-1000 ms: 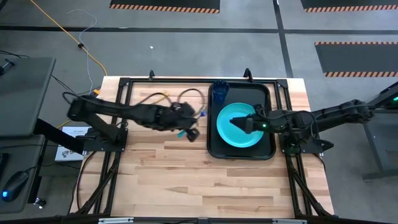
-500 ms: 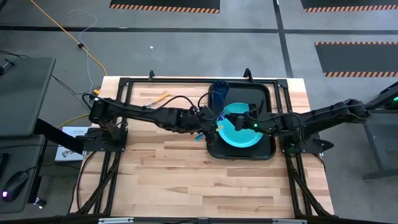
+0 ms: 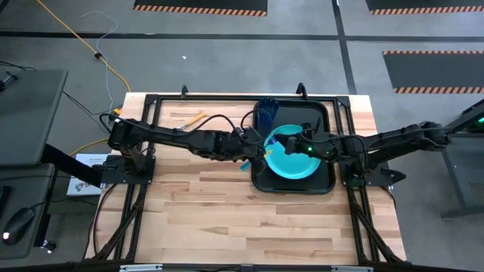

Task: Pick and place plate/cup/fork/spoon on tray
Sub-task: Put the blue fork on the black tray to bottom of the blue plate

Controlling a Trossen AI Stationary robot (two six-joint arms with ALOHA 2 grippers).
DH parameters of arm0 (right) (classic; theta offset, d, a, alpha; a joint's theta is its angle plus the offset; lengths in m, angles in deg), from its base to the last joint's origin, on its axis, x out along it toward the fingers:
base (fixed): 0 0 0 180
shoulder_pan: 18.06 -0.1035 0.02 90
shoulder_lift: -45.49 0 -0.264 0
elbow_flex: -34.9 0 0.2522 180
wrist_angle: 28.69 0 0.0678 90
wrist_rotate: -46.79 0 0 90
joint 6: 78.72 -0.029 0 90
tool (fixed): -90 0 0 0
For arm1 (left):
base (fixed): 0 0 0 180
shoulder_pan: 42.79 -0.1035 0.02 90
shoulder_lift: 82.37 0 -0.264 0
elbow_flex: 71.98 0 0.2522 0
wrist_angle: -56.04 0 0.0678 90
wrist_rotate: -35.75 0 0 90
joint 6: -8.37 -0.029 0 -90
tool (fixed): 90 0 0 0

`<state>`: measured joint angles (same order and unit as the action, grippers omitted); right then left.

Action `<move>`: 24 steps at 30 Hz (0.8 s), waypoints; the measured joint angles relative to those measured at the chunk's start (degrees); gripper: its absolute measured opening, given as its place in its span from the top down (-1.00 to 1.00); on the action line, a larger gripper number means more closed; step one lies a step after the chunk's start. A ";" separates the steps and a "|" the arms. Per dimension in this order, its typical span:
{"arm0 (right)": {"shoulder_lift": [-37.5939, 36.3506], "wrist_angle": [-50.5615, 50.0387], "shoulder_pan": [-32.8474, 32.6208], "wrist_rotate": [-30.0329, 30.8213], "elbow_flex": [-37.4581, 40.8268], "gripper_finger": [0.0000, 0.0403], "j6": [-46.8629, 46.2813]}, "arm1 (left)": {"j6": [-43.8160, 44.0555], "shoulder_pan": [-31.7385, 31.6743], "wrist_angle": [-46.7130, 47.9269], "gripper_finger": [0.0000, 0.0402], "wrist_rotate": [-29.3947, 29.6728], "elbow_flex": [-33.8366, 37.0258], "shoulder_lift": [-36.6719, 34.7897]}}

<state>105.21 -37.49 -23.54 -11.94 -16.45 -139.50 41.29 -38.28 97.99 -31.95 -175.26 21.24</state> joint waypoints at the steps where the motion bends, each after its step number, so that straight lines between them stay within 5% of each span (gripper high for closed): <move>1: 0.00 0.01 0.00 0.00 0.01 0.68 -0.21 | -0.03 0.00 -0.37 0.99 -0.33 0.00 0.00; 4: -0.06 -0.05 0.00 0.34 0.01 0.94 0.02 | -0.15 0.00 -2.76 0.95 -2.45 0.00 0.00; 13: -7.98 -12.14 3.09 -4.12 -1.21 0.98 5.03 | -7.63 -2.32 -2.63 0.54 -6.77 0.00 -4.98; 18: -9.81 -35.84 7.35 -15.73 -12.87 0.99 16.26 | -10.86 -4.75 1.70 0.36 -6.32 0.04 -12.91; 24: 0.15 -58.77 11.05 -36.34 -29.38 1.00 39.76 | -11.60 -5.92 -1.59 0.32 -5.40 3.71 -22.94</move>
<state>105.37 -96.26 -12.49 -48.28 -45.83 -99.74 29.69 -44.20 96.39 -37.35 -171.54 -1.70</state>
